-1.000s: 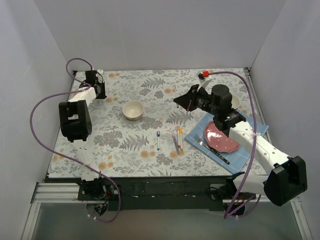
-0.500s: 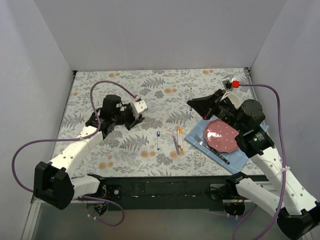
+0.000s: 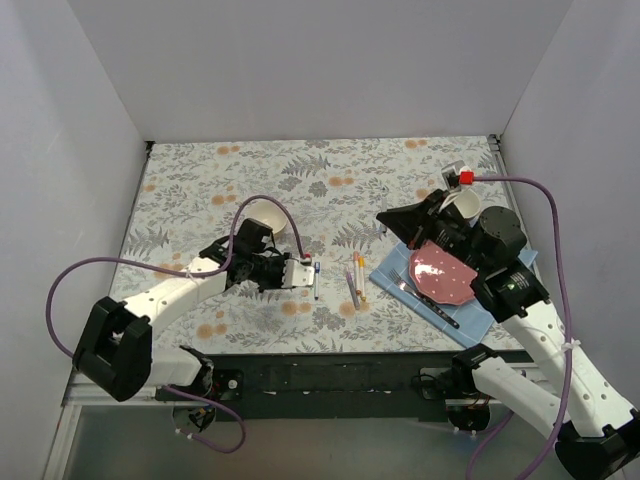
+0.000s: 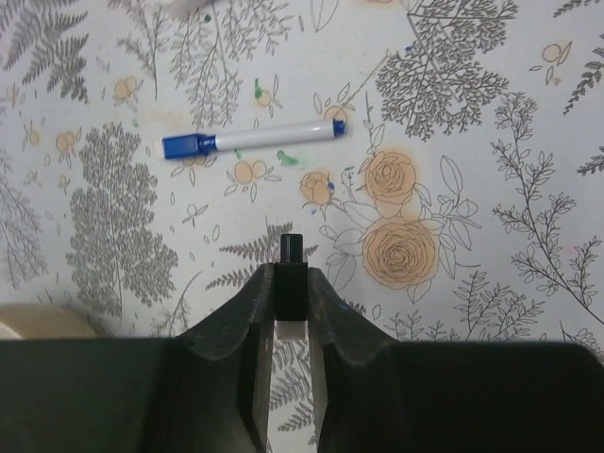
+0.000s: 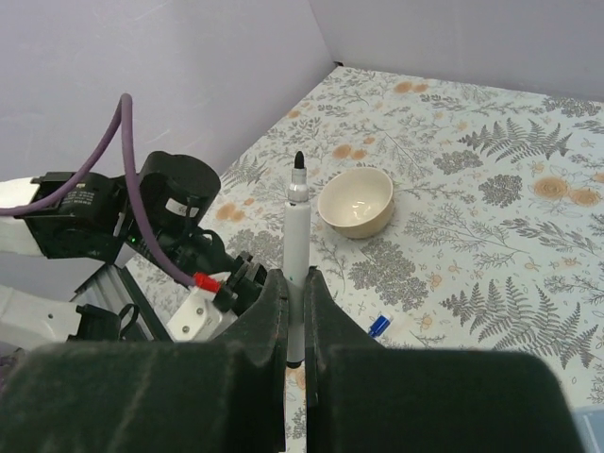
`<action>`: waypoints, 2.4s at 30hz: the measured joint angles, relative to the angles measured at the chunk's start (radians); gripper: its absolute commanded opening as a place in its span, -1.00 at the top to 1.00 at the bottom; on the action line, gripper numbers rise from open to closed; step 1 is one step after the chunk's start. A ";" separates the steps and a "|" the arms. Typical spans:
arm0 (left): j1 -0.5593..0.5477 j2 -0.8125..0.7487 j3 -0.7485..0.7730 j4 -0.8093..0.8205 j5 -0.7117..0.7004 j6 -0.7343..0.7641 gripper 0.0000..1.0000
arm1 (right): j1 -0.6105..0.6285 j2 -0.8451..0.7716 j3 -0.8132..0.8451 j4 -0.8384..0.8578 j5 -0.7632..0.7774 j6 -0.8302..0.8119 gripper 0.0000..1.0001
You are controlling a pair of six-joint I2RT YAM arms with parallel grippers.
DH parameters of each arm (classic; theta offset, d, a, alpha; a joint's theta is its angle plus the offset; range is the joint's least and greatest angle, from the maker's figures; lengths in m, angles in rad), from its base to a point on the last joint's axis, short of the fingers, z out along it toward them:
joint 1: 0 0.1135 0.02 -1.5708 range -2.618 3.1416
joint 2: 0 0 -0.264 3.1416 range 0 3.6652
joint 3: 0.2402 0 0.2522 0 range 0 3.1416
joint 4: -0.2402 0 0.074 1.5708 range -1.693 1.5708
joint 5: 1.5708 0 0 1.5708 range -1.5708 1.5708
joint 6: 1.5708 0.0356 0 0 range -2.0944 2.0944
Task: Insert the pens into the pen caps
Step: Grab a pen cap on the table with the left arm
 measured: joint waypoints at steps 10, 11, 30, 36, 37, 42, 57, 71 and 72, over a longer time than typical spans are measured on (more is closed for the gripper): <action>-0.135 0.174 0.000 -0.023 0.016 0.177 1.00 | 0.000 -0.071 -0.035 -0.006 0.035 -0.007 0.97; -0.139 0.192 -0.005 -0.018 0.016 0.181 1.00 | 0.000 -0.080 -0.035 -0.006 0.043 -0.010 0.97; -0.152 0.011 0.351 0.039 -0.468 -0.688 -0.96 | -0.005 -0.143 -0.035 -0.021 0.068 0.003 0.97; -0.148 0.171 0.554 -0.150 -0.754 -1.546 -0.47 | -0.005 -0.159 -0.036 -0.023 0.062 0.027 0.97; -0.171 0.211 0.565 -0.220 -0.772 -1.709 -0.47 | -0.005 -0.162 -0.036 -0.023 0.061 0.030 0.97; -0.288 0.397 0.546 -0.481 -0.726 -2.156 -0.34 | -0.005 -0.177 -0.037 -0.034 0.061 0.039 0.97; -0.355 0.358 0.404 -0.567 -0.754 -2.366 -0.04 | -0.005 -0.216 -0.036 -0.129 0.084 0.003 0.97; -0.274 0.395 0.366 -0.382 -0.744 -2.380 -0.11 | -0.003 -0.215 -0.036 -0.129 0.085 -0.018 0.97; -0.277 0.408 0.367 -0.383 -0.743 -2.380 -0.11 | -0.003 -0.215 -0.036 -0.130 0.085 -0.018 0.97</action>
